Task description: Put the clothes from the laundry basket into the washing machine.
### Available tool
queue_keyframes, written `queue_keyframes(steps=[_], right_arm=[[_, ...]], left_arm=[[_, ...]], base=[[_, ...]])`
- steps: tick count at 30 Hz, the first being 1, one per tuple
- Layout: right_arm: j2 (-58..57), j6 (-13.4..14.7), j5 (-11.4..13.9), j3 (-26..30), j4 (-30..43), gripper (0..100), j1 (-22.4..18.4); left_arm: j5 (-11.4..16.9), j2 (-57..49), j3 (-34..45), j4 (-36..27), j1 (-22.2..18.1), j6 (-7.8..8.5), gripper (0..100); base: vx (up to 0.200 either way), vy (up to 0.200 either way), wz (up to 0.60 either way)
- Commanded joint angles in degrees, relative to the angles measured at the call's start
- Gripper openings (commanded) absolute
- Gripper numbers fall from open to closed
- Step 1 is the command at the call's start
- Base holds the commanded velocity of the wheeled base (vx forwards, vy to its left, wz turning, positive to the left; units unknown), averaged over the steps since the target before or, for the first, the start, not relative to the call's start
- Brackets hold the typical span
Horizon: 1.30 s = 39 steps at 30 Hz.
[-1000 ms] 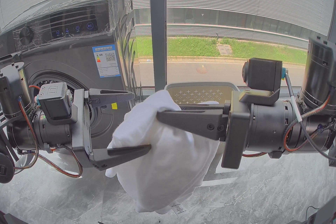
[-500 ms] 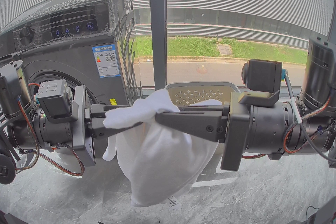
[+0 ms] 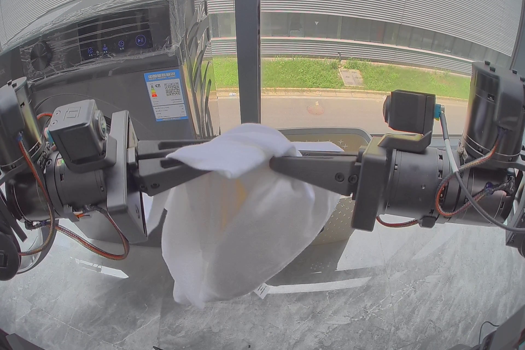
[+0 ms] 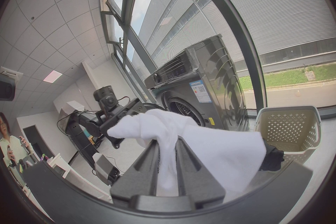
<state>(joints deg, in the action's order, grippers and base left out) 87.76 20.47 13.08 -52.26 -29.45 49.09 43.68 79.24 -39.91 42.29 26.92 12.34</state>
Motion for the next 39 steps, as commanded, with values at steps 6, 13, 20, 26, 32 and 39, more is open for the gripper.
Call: queue_keyframes(steps=[6,13,20,26,32,39], right_arm=[[0.31,-0.69,0.28,0.05,0.18,100,-2.07],[-1.19,-0.78,-0.07,3.39,0.18,100,-6.11],[-5.76,-0.69,0.37,11.13,0.18,100,-7.52],[-7.08,-0.87,0.81,14.20,-0.17,100,-5.85],[-5.85,-0.43,3.71,14.38,-0.69,100,-1.02],[1.10,-0.60,3.44,11.13,-1.75,100,3.64]], left_arm=[[-1.32,-0.05,-2.80,0.34,-0.02,-2.49,0],[-2.02,-0.23,-5.18,0.16,-0.37,-2.76,0],[-3.86,0.48,-9.22,0.16,-0.37,-4.43,0],[-4.66,1.27,-12.56,0.07,-0.37,-4.51,0],[-6.15,1.36,-13.26,0.25,-0.37,-6.62,0],[-6.59,1.36,-13.79,0.25,-0.37,-6.89,0]], base=[[0.000,0.000,0.00],[0.000,0.000,0.00],[0.000,0.000,0.00],[0.000,0.000,0.00],[0.000,0.000,0.00],[0.000,0.000,0.00]])
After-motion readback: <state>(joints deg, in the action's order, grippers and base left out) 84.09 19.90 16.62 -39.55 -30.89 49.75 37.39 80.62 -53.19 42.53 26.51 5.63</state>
